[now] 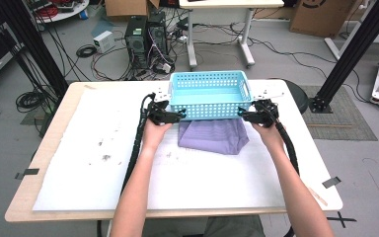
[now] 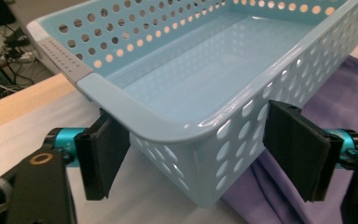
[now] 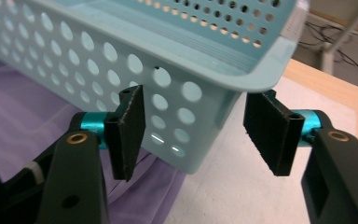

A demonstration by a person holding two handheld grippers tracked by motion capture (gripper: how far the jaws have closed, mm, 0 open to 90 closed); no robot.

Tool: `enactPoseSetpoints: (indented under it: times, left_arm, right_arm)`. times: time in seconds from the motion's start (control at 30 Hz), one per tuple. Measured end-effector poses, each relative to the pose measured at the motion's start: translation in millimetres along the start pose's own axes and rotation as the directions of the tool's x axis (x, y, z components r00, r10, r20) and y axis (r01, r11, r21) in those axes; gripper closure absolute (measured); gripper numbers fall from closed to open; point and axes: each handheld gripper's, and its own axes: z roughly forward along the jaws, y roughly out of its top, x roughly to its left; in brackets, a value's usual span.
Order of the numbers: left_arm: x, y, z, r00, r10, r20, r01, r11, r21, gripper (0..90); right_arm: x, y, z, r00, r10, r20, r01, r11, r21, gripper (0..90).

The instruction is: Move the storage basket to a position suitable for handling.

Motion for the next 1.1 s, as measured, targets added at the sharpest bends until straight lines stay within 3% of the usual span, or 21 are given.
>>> enactPoseSetpoints:
  times: [0.1, 0.13, 0.17, 0.3, 0.33, 0.37, 0.4, 0.47, 0.57, 0.63, 0.7, 0.83, 0.9, 1.0, 1.1]
  left_arm:
    - [-2.0, -0.2, -1.1, 0.9999, -0.009, -0.006, 0.009, 0.9999, 0.014, 23.7]
    - [-3.0, -1.2, -3.6, 0.9998, -0.004, -0.018, 0.004, 0.9998, 0.017, 24.0]
    - [-3.4, -2.2, -5.9, 0.9996, 0.000, -0.027, 0.000, 0.9999, 0.013, 24.0]
    - [-5.2, -10.0, -24.8, 0.9989, -0.033, -0.034, 0.032, 0.9991, -0.029, 23.9]
    - [-9.4, -15.9, -35.8, 0.9989, -0.040, -0.025, 0.039, 0.9984, -0.041, 24.0]
    - [-9.4, -15.9, -35.8, 0.9989, -0.040, -0.025, 0.039, 0.9984, -0.041, 24.2]
    - [-13.8, -20.6, -42.4, 0.9995, -0.029, -0.016, 0.028, 0.9988, -0.039, 26.7]
    - [-22.0, -28.5, -50.6, 0.9998, -0.002, -0.018, 0.002, 0.9993, -0.036, 28.9]
    - [-38.6, -43.7, -63.8, 0.9986, 0.044, -0.028, -0.046, 0.9963, -0.073, 29.1]
    - [-48.0, -51.0, -69.3, 0.9988, 0.046, -0.018, -0.047, 0.9968, -0.064, 28.9]
    - [-53.9, -56.1, -71.5, 0.9996, 0.028, 0.001, -0.028, 0.9988, -0.042, 28.8]
    - [-56.6, -63.0, -66.2, 0.9971, -0.058, 0.050, 0.057, 0.9980, 0.026, 28.7]
    - [-55.7, -64.6, -60.6, 0.9923, -0.112, 0.054, 0.110, 0.9932, 0.038, 28.7]
    - [-56.8, -59.2, -53.5, 0.9874, -0.155, 0.035, 0.153, 0.9869, 0.052, 28.7]
    - [-59.6, -55.6, -49.8, 0.9854, -0.166, 0.035, 0.164, 0.9847, 0.059, 29.1]
  right_arm:
    - [0.2, -2.4, -0.6, 0.9998, 0.017, -0.002, -0.018, 1.000, -0.010, 40.2]
    - [1.1, -5.7, -2.9, 0.9990, 0.045, 0.000, -0.045, 0.999, -0.006, 34.3]
    - [1.1, -5.7, -2.9, 0.9990, 0.045, 0.000, -0.045, 0.999, -0.006, 34.3]
    - [6.4, -18.7, -18.9, 0.9972, 0.074, 0.007, -0.074, 0.996, -0.049, 30.7]
    - [10.1, -26.7, -29.1, 0.9958, 0.091, -0.013, -0.091, 0.994, -0.065, 29.0]
    - [10.1, -26.7, -29.1, 0.9958, 0.091, -0.013, -0.091, 0.994, -0.065, 29.0]
    - [15.1, -36.3, -39.0, 0.9934, 0.111, -0.030, -0.113, 0.990, -0.083, 28.9]
    - [17.7, -40.1, -42.4, 0.9919, 0.123, -0.032, -0.125, 0.988, -0.090, 28.9]
    - [27.0, -54.6, -55.4, 0.9881, 0.146, -0.049, -0.150, 0.983, -0.107, 28.9]
    - [32.6, -60.1, -59.9, 0.9852, 0.161, -0.059, -0.166, 0.981, -0.101, 27.5]
    - [38.1, -65.0, -63.5, 0.9824, 0.174, -0.068, -0.180, 0.979, -0.094, 27.1]
    - [49.7, -70.2, -63.1, 0.9813, 0.180, -0.068, -0.185, 0.979, -0.085, 23.3]
    - [57.0, -69.5, -57.3, 0.9831, 0.173, -0.061, -0.176, 0.983, -0.054, 22.3]
    - [69.9, -64.5, -47.2, 0.9876, 0.153, -0.034, -0.154, 0.988, -0.023, 22.3]
    - [74.4, -62.1, -41.0, 0.9911, 0.133, -0.009, -0.132, 0.991, 0.019, 22.3]
